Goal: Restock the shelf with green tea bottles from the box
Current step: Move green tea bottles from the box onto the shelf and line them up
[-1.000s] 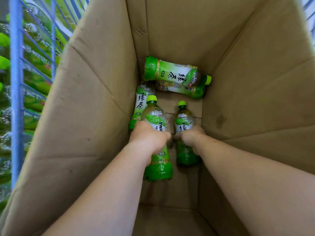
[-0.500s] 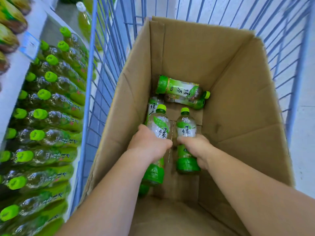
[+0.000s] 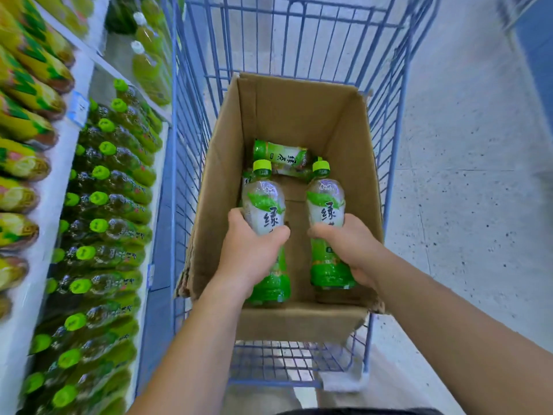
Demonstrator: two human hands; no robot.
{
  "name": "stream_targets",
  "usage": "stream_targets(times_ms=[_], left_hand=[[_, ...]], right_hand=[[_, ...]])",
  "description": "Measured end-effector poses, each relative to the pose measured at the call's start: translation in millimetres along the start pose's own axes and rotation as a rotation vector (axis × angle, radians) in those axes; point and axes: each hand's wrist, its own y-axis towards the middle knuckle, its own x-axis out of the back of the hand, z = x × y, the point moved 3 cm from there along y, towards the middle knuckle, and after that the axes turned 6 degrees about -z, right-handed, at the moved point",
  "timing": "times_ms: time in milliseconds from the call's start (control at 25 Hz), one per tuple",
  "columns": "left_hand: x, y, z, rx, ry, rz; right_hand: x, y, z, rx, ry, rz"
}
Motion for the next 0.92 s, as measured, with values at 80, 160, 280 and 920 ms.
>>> stream_targets(times_ms=[80, 160, 280, 920], left_hand=[[5.3, -24.8, -9.7, -0.029, -0.047, 0.003], [9.3, -44.0, -22.4, -0.043, -0.075, 0.009], [20.6, -72.2, -43.4, -0.084, -0.089, 0.016], [80.2, -224.7, -61.5, -0.274, -0.274, -0.386]], right_hand=[[11.0, -31.7, 12.5, 0.06, -0.029, -0.002], [18.6, -60.0, 26.6, 0.105, -0.031, -0.01], [31.0, -97.9, 39.2, 0.173, -0.026, -0.027], [67.6, -184.2, 89.9, 0.508, -0.231, 0.26]])
